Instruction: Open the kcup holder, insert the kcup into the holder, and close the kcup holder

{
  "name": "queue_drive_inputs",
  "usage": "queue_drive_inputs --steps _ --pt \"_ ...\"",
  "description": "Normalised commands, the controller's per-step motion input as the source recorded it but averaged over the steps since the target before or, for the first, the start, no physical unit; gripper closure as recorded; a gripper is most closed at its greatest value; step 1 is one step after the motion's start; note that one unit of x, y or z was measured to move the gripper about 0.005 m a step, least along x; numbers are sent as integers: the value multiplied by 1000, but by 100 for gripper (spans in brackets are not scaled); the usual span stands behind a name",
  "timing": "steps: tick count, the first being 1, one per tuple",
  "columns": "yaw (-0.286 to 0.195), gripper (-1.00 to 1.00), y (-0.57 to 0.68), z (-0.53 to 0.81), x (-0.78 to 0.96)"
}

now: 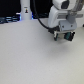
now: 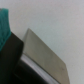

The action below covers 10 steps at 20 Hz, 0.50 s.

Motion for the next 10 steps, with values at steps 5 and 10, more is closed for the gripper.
queue_drive_inputs --steps 5,10 --pt "52 -100 607 17 -675" --pt "30 -100 520 -6 -890"
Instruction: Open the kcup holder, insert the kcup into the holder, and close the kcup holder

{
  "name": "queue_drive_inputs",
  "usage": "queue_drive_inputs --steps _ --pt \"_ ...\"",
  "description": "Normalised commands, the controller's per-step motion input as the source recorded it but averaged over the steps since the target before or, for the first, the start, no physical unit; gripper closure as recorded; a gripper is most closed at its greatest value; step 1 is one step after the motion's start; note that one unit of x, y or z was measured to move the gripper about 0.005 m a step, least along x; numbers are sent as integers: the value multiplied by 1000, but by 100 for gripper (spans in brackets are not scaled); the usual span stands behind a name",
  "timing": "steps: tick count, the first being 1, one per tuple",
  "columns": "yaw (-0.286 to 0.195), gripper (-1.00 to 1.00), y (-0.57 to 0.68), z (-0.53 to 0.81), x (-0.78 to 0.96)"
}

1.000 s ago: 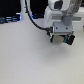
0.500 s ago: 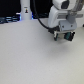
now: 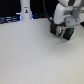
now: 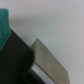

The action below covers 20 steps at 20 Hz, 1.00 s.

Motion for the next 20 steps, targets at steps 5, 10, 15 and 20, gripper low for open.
queue_drive_inputs --steps 5,10,15,20 --pt "33 -100 516 0 -894" --pt "32 -100 536 57 -715" --pt "54 -100 271 919 234" --pt "-22 -100 38 479 168"
